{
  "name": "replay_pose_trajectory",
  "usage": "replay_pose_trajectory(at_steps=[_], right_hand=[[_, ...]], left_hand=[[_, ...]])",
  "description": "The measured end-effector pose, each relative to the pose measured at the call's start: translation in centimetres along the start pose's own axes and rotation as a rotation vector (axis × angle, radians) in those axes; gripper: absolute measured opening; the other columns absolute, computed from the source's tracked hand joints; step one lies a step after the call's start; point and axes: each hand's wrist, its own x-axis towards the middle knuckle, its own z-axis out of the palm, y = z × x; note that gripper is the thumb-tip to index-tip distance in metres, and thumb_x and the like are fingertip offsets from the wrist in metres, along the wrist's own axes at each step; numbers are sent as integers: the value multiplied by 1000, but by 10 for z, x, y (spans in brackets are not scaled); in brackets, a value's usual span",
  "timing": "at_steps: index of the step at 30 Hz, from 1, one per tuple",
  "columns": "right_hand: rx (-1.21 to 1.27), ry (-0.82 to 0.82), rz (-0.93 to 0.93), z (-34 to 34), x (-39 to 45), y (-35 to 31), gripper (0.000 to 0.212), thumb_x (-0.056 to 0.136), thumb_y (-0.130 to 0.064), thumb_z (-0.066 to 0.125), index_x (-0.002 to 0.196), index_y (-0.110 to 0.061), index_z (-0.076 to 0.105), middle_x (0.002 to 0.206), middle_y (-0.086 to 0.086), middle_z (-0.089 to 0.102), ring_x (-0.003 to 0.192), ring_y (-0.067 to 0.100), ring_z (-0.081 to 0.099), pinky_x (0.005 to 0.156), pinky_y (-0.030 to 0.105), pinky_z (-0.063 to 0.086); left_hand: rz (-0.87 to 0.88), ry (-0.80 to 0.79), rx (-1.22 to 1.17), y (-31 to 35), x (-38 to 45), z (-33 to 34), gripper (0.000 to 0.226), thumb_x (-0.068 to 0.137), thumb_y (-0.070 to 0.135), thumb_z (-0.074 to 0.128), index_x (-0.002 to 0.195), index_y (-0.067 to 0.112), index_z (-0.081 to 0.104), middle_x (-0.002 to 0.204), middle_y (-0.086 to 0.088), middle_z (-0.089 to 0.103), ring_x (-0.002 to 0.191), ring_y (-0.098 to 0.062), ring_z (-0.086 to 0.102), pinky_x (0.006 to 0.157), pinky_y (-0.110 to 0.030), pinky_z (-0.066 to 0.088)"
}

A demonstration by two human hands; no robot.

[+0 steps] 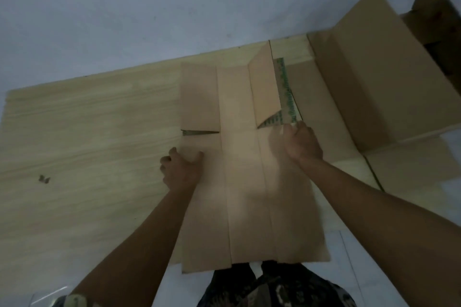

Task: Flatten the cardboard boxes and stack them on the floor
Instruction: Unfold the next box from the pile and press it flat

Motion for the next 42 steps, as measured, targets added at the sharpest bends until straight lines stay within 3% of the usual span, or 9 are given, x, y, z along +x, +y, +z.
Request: replay_pose_trajectory(at_steps=[5,7,10,13,17,23,31,34,42], right_hand=[[61,134,53,18,8,-26,87,93,-66,37,156,-9,18,162,10,22,146,28,26,114,51,26],[106,284,-54,27,11,-34,81,97,-59,30,158,-8,12,165,12,17,150,28,21,117,50,23],[323,434,-262,35,5,-44,71,101,-53,28,156,-9,27,159,12,34,144,26,35,114,37,30],[400,463,-335,42,3,-46,68,99,-52,38,153,-12,36,154,7,45,139,21,42,106,22,30],[201,477,-169,49,24,-30,59,96,-40,54,147,-12,41,144,10,52,131,28,48,104,38,38],[-194,341,47,51,35,-31,57,94,-51,51,135,-12,46,142,11,44,130,33,40,100,51,35],[70,55,268,15,48,-32,102,62,-75,76,133,-7,50,138,15,53,127,33,51,101,43,46],[169,-31,218,5,43,-21,91,60,-72,80,123,-7,65,129,11,66,118,28,62,95,33,52],[55,-40,-115,-5,8,-19,49,93,-50,61,115,-6,56,117,20,65,111,36,61,88,36,49]], left_hand=[[-26,46,-41,36,31,1,96,80,66,61,152,14,24,150,-16,31,138,-36,31,107,-51,32],[134,120,41,42,40,7,95,83,64,58,155,19,16,158,-15,21,143,-35,24,110,-52,28],[470,130,252,38,50,20,77,93,61,45,156,33,11,164,-12,6,149,-31,11,114,-53,21],[500,50,357,27,62,35,63,96,60,36,154,39,19,163,-14,8,150,-34,8,116,-57,18],[498,148,334,24,65,41,56,95,58,43,147,39,36,156,-13,28,143,-34,23,111,-54,23],[304,163,171,45,66,37,66,83,53,62,138,24,43,139,-9,40,126,-32,37,94,-47,36],[26,22,-30,57,84,11,90,58,63,81,126,11,53,128,-14,54,119,-35,52,96,-42,45],[80,-54,-102,51,85,0,78,59,67,79,113,11,66,112,-8,68,104,-29,65,82,-33,51],[311,-55,-92,32,54,-17,49,89,49,61,117,10,49,112,-21,66,101,-40,63,82,-42,50]])
